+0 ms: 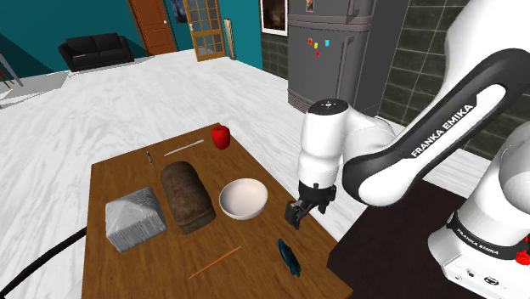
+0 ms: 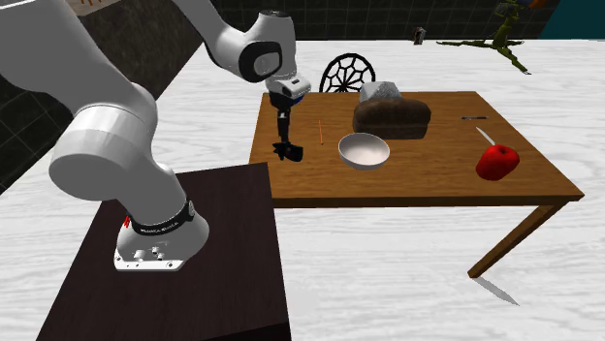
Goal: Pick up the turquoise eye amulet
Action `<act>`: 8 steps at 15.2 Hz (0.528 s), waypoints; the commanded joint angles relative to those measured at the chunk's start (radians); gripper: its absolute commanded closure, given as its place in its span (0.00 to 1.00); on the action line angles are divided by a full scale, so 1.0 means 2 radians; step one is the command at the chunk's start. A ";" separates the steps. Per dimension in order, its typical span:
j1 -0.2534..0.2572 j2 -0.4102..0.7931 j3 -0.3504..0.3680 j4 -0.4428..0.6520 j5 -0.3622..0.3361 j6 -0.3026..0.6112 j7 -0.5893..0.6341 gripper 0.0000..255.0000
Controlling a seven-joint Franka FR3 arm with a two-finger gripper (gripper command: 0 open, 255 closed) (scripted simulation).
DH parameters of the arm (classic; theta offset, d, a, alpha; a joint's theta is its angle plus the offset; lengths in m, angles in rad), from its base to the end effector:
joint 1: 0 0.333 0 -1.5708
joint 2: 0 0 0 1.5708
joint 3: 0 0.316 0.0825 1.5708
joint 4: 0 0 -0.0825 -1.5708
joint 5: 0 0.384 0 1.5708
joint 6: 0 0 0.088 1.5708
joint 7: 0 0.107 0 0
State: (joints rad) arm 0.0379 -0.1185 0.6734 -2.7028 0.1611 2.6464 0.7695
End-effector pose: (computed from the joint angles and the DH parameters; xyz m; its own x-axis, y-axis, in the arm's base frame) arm 0.3178 0.2595 0.2627 0.9796 -0.1995 0.0236 -0.1987 -0.9795 -0.0345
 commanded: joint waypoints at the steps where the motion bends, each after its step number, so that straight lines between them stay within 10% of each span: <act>1: -0.014 0.053 0.018 0.014 -0.060 0.030 0.062 0.00; 5: 0.019 0.164 -0.019 0.056 -0.231 0.069 0.219 0.00; 8: 0.074 0.217 -0.070 0.088 -0.292 0.083 0.282 0.00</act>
State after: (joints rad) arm 0.1512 0.2811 0.5645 -2.5472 -0.3772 2.8016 1.2876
